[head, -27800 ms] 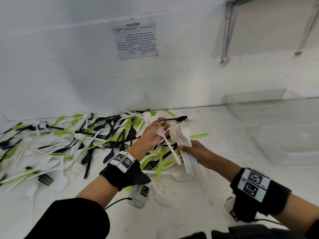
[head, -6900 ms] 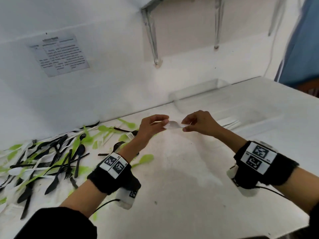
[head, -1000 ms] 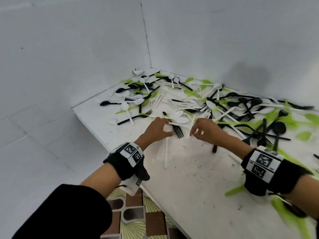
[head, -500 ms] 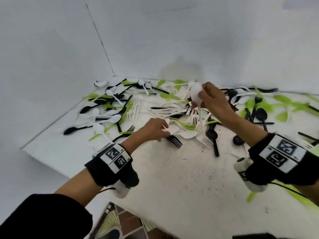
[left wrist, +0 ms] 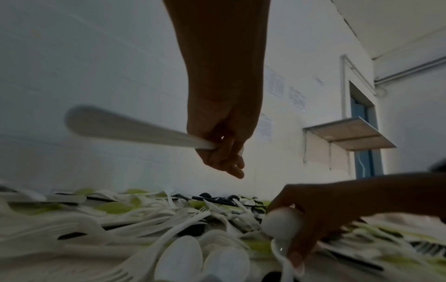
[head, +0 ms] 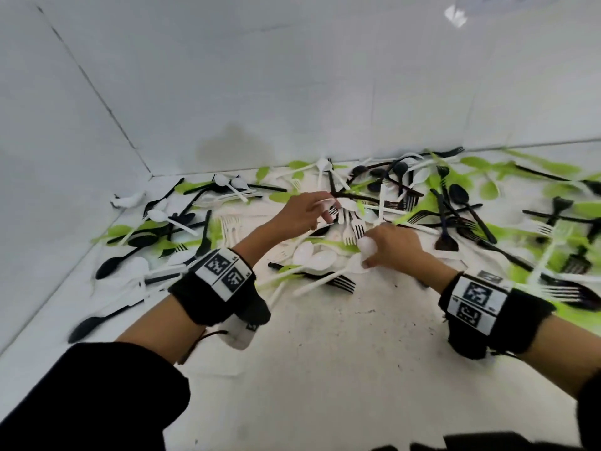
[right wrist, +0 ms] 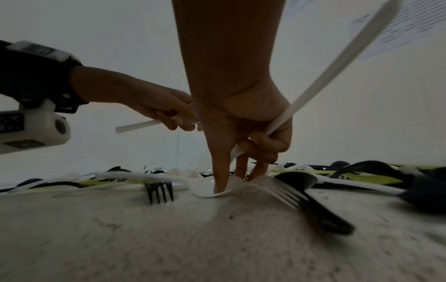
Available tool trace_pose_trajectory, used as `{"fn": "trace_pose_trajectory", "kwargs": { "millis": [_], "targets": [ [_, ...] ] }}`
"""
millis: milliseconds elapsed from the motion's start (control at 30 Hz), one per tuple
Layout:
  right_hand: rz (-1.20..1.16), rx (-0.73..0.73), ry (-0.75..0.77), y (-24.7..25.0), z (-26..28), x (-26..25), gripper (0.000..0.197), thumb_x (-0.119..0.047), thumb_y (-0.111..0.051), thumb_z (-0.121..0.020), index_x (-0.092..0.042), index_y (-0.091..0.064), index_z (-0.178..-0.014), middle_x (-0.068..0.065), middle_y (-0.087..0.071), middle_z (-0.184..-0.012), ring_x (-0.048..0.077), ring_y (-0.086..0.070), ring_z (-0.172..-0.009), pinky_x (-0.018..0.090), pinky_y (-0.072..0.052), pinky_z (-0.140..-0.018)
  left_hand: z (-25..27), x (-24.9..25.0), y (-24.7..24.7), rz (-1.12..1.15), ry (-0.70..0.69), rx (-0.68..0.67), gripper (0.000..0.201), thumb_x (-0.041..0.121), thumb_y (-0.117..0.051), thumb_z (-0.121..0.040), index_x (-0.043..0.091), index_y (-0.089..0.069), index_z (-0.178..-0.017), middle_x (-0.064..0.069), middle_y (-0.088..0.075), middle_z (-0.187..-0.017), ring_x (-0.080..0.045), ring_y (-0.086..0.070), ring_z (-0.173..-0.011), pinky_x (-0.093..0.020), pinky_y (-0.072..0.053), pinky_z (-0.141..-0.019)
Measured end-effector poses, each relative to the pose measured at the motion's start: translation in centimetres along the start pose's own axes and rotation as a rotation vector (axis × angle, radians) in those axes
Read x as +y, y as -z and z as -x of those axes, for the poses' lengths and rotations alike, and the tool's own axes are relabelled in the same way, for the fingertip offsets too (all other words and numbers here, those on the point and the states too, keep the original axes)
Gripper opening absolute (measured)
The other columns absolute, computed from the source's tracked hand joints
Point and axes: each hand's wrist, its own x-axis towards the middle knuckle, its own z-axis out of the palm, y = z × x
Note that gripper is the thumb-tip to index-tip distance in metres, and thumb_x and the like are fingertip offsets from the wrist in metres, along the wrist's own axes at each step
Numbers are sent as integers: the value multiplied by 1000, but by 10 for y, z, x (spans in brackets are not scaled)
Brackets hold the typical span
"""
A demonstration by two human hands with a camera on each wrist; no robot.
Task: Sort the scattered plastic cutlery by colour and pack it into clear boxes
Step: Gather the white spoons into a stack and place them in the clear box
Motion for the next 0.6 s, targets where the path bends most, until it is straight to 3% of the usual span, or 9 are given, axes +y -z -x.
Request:
{"fn": "trace_pose_trajectory", "kwargs": {
  "millis": [67,133,300,433,533,600],
  "targets": [
    [-28,24,-25,1,1,1,55,-36,-75,-73,-21,-56,-123,6,-60,-118,25,-56,-109,28,-38,-76,-4,-9,-4,-116,4,-32,23,22,-53,-91,3,-65,-94,-12,-67,-84,1,-55,-70,-17,-40,-63],
    [-64,37,-48,4,2,3,58,-30,-77,-71,-21,-56,-124,6,-61,-117,25,-56,-109,29,-39,-77,-7,-20,-5,-240,38,-61,24,21,-62,-85,-3,-65,-88,-16,-67,-88,-13,-56,-81,-28,-38,-71],
    [-183,73,-63,27,3,20,46,-28,-76,-74,-13,-61,-114,7,-63,-109,24,-56,-102,27,-37,-71,-1,-38,-12,-480,117,-217,30,21,-77,-75,-1,-65,-91,-17,-66,-97,-27,-58,-93,-30,-35,-68],
    [-539,113,-24,58,3,37,30,-21,-76,-74,-9,-67,-99,7,-61,-88,18,-55,-82,25,-39,-60,2,-44,-22,-611,107,-208,57,29,-80,-70,6,-53,-114,-12,-55,-114,-26,-50,-104,-28,-32,-72],
    [-856,157,30,81,10,44,20,-16,-75,-76,-12,-68,-94,2,-58,-78,11,-51,-67,15,-37,-50,4,-49,-30,-627,155,-146,69,35,-82,-67,6,-43,-117,-13,-44,-118,-30,-50,-103,-34,-39,-81],
    [-980,187,55,92,15,46,12,-15,-73,-78,-15,-68,-90,0,-54,-70,8,-42,-57,10,-29,-40,5,-52,-34,-635,187,-119,70,42,-78,-70,4,-41,-116,-14,-46,-118,-31,-50,-104,-35,-38,-77]
  ]
}}
